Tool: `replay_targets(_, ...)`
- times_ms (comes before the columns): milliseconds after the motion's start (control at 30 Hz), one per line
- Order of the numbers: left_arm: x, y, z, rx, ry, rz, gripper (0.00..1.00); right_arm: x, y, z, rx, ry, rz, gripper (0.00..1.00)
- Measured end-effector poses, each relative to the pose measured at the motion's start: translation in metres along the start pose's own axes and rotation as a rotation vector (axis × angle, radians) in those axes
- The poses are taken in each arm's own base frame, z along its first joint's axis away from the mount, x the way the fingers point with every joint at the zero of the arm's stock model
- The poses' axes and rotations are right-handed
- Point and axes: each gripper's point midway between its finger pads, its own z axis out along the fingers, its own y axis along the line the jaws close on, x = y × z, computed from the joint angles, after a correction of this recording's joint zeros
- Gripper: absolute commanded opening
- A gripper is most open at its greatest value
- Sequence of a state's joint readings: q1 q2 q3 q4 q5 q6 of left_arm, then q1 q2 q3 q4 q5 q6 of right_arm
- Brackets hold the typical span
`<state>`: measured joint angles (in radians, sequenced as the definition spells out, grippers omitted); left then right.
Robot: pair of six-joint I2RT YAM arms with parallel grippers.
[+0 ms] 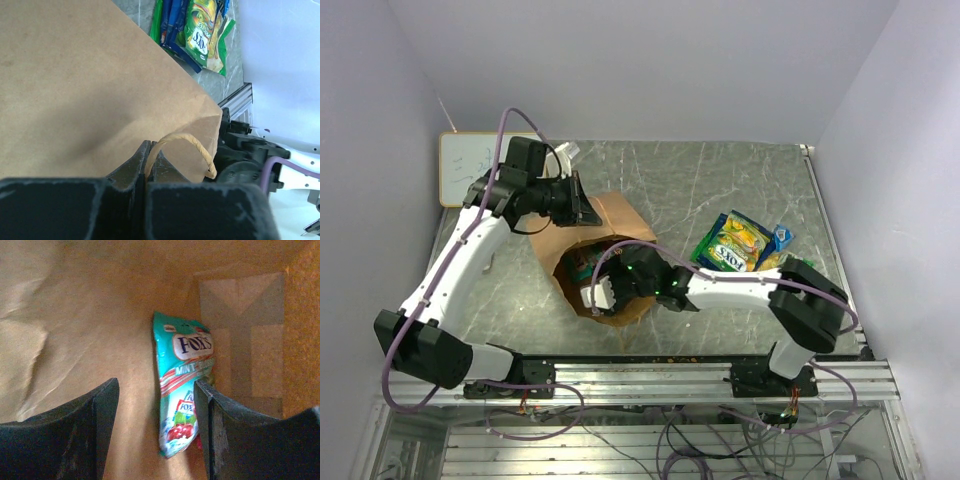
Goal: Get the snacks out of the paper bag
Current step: Take out the snack from the paper bag.
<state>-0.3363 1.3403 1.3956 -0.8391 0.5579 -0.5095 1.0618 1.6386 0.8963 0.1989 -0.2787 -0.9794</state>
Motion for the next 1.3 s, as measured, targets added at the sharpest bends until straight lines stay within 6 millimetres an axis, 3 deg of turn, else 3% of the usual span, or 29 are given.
replay_targets(167,-0.005,-0.005,-0.006,0.004,-0.009,0.038,0.07,0.014,-0.015,0.026,0.039,0.071,-0.057,0.61)
replay_targets(400,-0.005,-0.006,-0.009,0.002,-0.005,0.056,0.07,0.028,-0.033,0.044,0.073,0.150,-0.125,0.59)
replay_targets(700,-0.004,-0.005,-0.007,-0.002,0.016,0.047,0.07,0.058,-0.018,0.058,0.047,0.239,-0.136,0.60)
replay_targets(800,-0.003,-0.006,-0.007,0.001,0.019,0.046,0.07,0.065,-0.020,0.066,0.069,0.260,-0.133,0.57)
replay_targets(900,-0.002,-0.006,-0.008,0.000,0.023,0.044,0.07,0.070,-0.030,0.076,0.105,0.282,-0.136,0.49)
replay_targets(1067,-0.002,-0.007,-0.011,-0.001,0.023,0.051,0.07,0.079,-0.037,0.090,0.123,0.307,-0.136,0.19)
replay_targets(1233,-0.006,-0.012,-0.016,0.002,0.002,0.072,0.07,0.078,-0.045,0.090,0.138,0.309,-0.128,0.02)
replay_targets(1300,-0.006,-0.012,-0.018,-0.001,-0.006,0.076,0.07,0.077,-0.046,0.088,0.137,0.307,-0.123,0.00)
